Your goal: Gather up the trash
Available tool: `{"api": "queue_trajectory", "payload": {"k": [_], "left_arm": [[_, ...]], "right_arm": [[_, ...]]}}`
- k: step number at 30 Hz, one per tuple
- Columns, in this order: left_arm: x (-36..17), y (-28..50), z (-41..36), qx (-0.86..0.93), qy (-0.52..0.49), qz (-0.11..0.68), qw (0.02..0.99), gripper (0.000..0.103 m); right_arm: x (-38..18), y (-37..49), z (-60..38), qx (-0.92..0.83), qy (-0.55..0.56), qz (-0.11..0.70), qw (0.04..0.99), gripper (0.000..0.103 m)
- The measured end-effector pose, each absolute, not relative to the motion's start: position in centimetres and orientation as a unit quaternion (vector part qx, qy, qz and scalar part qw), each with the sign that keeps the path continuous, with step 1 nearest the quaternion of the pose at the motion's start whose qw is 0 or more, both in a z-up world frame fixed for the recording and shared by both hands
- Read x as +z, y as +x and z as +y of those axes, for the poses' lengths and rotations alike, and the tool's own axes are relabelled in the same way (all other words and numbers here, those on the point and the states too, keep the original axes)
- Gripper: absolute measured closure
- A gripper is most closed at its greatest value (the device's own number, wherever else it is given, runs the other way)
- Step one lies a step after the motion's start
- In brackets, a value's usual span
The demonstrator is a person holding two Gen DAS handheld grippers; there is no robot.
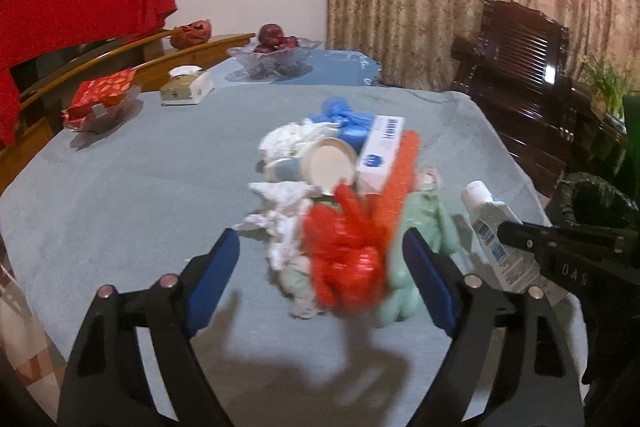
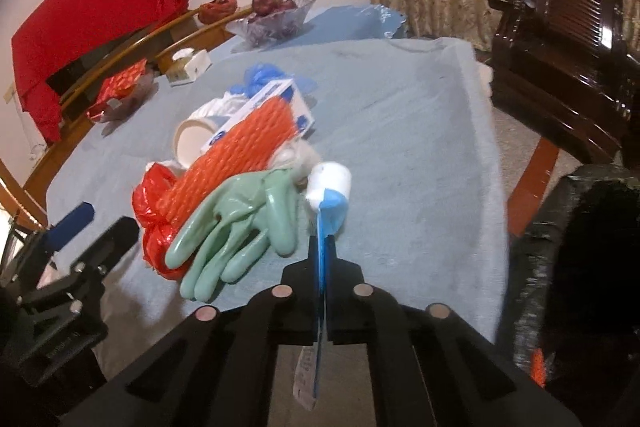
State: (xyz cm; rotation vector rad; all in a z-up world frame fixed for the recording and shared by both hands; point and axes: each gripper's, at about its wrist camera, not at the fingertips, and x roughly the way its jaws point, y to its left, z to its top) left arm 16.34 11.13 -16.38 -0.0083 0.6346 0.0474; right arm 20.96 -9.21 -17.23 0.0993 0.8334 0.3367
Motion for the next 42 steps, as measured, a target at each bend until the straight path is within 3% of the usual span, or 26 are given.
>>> {"api": "queue_trajectory", "payload": {"k": [13, 23, 30, 42], "left_arm": [[-17.2, 17.3, 6.4, -0.03, 0.018, 0.322, 0.946, 0.054], [-18.6, 17.6, 6.1, -0.042, 0.016, 0.347, 0.937, 0.067], [-19.0, 17.6, 6.0, -0.06, 0.01, 0.361, 0.931, 0.097], [-18.2, 16.2, 5.2, -0.083, -0.002, 0.367, 0.927, 0.096]], "right_arm": [[-17.1, 20.7, -12.7, 0.149, 0.075, 0.412, 0.896, 0.1], [-19.1, 21.6, -11.9, 0.146, 0.064, 0.444, 0.881, 0.1], [-18.4, 21.3, -12.4, 0.146, 0.073, 0.438, 0.884, 0.101], [-17.1, 20.8, -12.9, 0.142, 0.069, 0.434, 0.887, 0.101]]}}
